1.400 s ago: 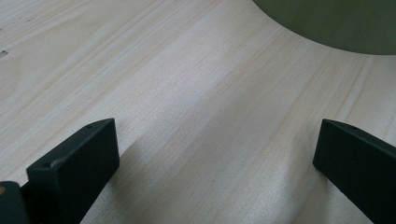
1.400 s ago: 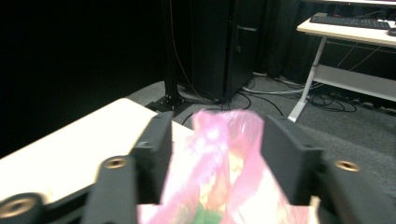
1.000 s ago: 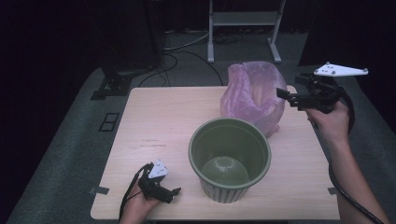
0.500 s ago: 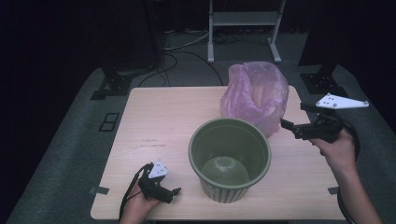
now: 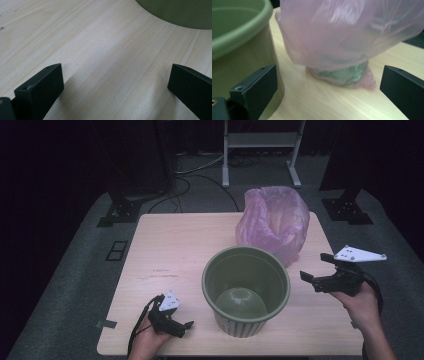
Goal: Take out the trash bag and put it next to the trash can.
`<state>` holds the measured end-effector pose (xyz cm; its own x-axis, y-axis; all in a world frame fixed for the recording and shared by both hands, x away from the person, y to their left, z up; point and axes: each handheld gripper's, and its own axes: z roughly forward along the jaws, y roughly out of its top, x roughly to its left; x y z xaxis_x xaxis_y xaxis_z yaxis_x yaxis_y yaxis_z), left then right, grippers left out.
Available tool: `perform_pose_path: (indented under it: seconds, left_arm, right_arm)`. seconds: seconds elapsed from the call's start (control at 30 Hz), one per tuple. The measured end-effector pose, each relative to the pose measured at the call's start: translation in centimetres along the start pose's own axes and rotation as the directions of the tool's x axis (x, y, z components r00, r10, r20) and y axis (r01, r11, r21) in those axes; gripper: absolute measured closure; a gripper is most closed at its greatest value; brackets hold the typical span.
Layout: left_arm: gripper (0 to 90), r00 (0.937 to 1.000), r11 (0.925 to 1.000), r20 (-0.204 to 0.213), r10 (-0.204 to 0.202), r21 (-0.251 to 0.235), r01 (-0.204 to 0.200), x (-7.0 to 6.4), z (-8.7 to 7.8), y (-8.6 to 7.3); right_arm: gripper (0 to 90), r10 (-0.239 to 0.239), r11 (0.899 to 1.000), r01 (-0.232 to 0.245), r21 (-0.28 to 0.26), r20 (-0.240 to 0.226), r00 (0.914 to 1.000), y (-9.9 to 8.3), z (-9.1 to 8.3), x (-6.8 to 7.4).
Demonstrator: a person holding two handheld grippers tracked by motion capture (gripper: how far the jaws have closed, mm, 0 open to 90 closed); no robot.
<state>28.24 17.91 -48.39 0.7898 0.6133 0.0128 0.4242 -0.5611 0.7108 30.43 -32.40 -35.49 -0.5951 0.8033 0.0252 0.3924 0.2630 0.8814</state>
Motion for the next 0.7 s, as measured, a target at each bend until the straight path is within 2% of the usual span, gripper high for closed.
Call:
perform_pose_path:
  seconds: [0.4, 0.7]
  left_arm:
    - [0.0, 1.0000, 1.0000, 0.000, -0.003, -0.002, 0.003, 0.0, 0.0, 0.0]
    - [0.0, 1.0000, 1.0000, -0.001, -0.001, -0.001, 0.001, 0.0, 0.0, 0.0]
  right_arm:
    - [0.3, 0.037, 0.997, -0.036, 0.061, -0.008, 0.9993, -4.0, 0.4, 0.4]
    - [0.3, 0.016, 0.990, -0.016, 0.139, 0.005, 0.9999, -6.3, 2.0, 0.3]
